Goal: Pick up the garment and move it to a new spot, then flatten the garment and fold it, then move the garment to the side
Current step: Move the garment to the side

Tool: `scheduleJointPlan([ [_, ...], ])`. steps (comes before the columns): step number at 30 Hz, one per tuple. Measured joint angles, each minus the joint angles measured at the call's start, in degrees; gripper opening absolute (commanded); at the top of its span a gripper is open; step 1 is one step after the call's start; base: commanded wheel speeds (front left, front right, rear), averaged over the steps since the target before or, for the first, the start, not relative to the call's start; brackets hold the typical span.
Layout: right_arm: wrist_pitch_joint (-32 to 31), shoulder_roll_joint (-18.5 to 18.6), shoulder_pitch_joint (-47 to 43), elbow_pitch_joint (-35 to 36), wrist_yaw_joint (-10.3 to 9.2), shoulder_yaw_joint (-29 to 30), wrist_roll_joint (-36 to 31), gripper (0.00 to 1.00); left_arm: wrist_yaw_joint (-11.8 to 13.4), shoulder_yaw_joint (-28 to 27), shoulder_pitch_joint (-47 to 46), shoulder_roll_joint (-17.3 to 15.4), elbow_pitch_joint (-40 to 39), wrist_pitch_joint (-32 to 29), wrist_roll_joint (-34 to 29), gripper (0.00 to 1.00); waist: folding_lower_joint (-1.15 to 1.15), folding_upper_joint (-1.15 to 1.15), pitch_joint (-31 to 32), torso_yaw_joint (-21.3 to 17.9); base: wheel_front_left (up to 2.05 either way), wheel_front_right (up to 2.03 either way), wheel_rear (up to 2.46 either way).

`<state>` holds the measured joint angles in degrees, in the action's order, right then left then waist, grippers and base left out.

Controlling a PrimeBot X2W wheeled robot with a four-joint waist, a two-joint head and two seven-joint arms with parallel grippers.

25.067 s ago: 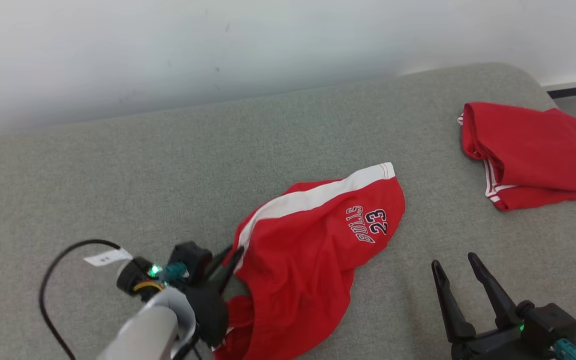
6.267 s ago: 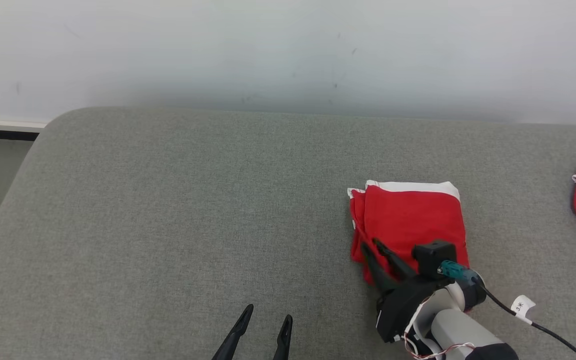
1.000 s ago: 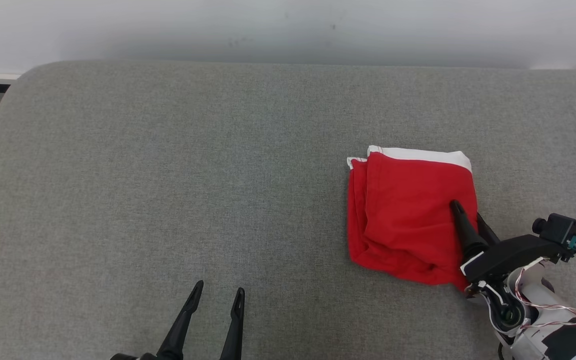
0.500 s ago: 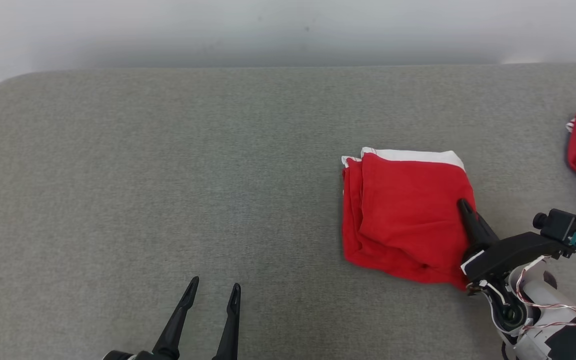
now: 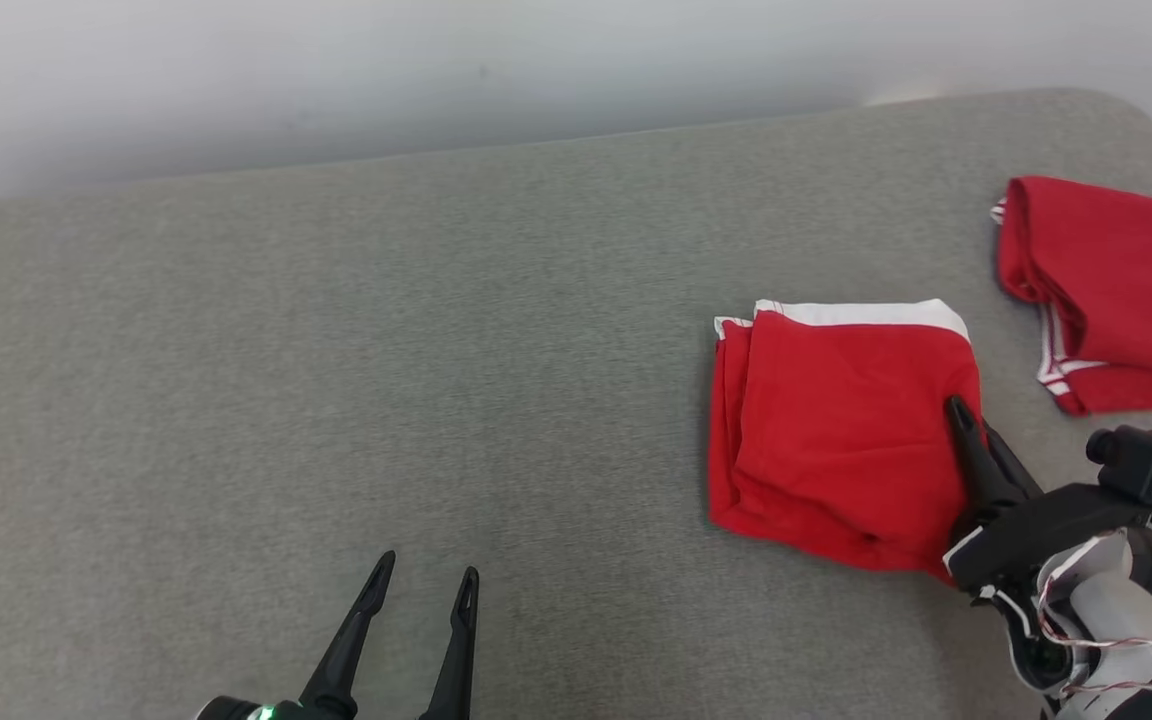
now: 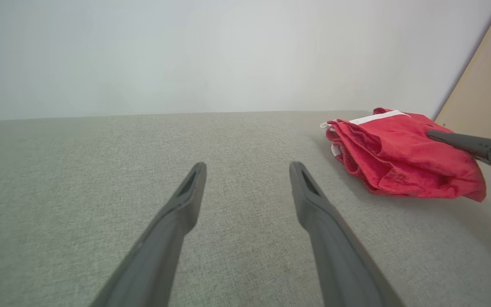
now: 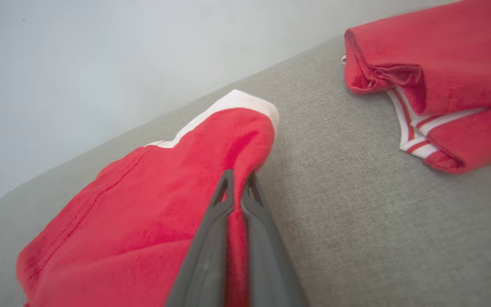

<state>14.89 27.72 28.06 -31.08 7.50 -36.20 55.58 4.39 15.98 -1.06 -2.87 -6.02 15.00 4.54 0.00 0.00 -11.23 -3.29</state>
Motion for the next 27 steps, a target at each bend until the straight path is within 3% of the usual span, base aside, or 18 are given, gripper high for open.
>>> scheduleJointPlan([
  [12,0.0,-3.2,-4.0,3.5,0.00,4.2,-9.3,0.00,-1.1,-0.5,-0.2,0.0,0.2,0.0,-1.2,1.00,-0.01,0.00,-0.2,-7.7,0.00,0.00,0.00],
  [27,0.0,-4.4,-3.7,4.3,0.00,5.2,-11.3,0.00,-2.3,-0.9,-1.6,-0.1,0.5,0.0,-2.2,1.00,-0.01,0.00,-2.4,-14.2,0.00,0.00,0.00],
])
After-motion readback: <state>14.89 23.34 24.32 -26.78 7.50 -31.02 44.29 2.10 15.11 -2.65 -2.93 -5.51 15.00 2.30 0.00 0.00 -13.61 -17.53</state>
